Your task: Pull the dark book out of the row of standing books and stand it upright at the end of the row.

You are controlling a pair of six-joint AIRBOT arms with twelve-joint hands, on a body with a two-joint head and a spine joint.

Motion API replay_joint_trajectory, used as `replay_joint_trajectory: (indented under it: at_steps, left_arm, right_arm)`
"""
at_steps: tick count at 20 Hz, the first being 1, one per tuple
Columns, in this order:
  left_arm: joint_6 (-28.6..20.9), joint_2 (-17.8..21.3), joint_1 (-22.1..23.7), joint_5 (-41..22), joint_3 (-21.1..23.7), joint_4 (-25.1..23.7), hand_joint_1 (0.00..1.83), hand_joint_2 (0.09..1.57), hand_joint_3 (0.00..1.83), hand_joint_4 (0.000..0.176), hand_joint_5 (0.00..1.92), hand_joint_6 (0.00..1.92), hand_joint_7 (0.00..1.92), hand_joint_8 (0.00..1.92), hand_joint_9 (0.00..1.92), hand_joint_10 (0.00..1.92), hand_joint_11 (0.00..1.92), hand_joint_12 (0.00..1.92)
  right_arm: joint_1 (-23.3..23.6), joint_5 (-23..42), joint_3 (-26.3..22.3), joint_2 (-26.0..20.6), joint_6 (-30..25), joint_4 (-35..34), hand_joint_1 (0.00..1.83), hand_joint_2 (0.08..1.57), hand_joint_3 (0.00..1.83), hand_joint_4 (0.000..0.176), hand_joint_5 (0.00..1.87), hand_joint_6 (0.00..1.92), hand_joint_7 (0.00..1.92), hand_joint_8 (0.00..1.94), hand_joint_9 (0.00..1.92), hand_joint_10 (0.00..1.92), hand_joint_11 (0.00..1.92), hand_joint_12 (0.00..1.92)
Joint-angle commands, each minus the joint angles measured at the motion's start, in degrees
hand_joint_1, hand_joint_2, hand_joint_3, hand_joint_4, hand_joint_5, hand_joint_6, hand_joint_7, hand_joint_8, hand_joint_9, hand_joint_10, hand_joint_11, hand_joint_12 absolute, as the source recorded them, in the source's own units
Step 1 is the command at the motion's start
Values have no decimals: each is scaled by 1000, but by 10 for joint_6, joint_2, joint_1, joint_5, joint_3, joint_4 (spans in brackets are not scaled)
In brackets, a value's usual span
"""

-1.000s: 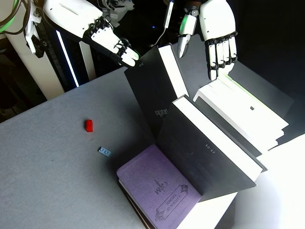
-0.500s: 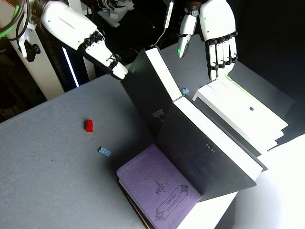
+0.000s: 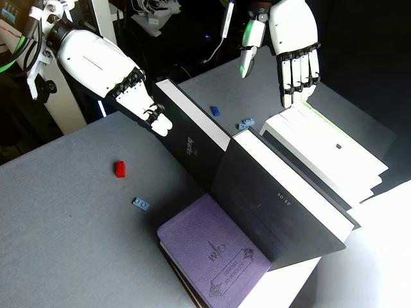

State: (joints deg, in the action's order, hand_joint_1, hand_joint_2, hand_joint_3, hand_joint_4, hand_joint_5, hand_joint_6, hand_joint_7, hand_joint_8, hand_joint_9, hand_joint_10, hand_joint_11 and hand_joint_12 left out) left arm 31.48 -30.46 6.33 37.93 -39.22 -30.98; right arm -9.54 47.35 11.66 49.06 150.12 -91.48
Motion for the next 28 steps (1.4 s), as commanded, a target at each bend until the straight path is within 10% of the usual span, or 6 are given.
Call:
replay_joint_trajectory:
  at_steps: [1, 11, 18, 23, 28]
  left_arm:
    - [3, 4, 9, -36, -1, -22, 0, 1203, 3, 0, 170, 4, 172, 2, 168, 1, 0, 648]
    - [3, 4, 11, -36, -1, -22, 0, 1198, 0, 0, 139, 0, 157, 0, 155, 1, 0, 608]
    - [4, 2, 15, -36, -2, -22, 0, 1190, 0, 0, 146, 3, 151, 1, 142, 1, 0, 611]
    - [4, 2, 14, -36, -2, -22, 0, 1191, 0, 5, 186, 3, 218, 10, 238, 15, 22, 742]
    - [4, 2, 14, -36, -1, -21, 0, 1251, 2, 12, 435, 11, 515, 8, 558, 23, 214, 1017]
  right_arm:
    - [9, 13, -6, -3, 1, 40, 0, 1209, 2, 4, 789, 17, 222, 0, 0, 0, 0, 0]
    - [-7, 37, 16, -47, -8, 152, 0, 1215, 4, 1, 799, 18, 216, 3, 0, 0, 0, 0]
    - [-26, -66, 99, -129, -81, 197, 1, 1213, 2, 1, 774, 5, 224, 6, 0, 0, 0, 0]
    - [-69, -156, 160, -154, -287, 436, 0, 1211, 1, 0, 549, 0, 290, 28, 85, 35, 41, 21]
    - [-80, -134, 176, -145, -358, 503, 93, 1192, 0, 0, 593, 28, 499, 39, 378, 104, 0, 1014]
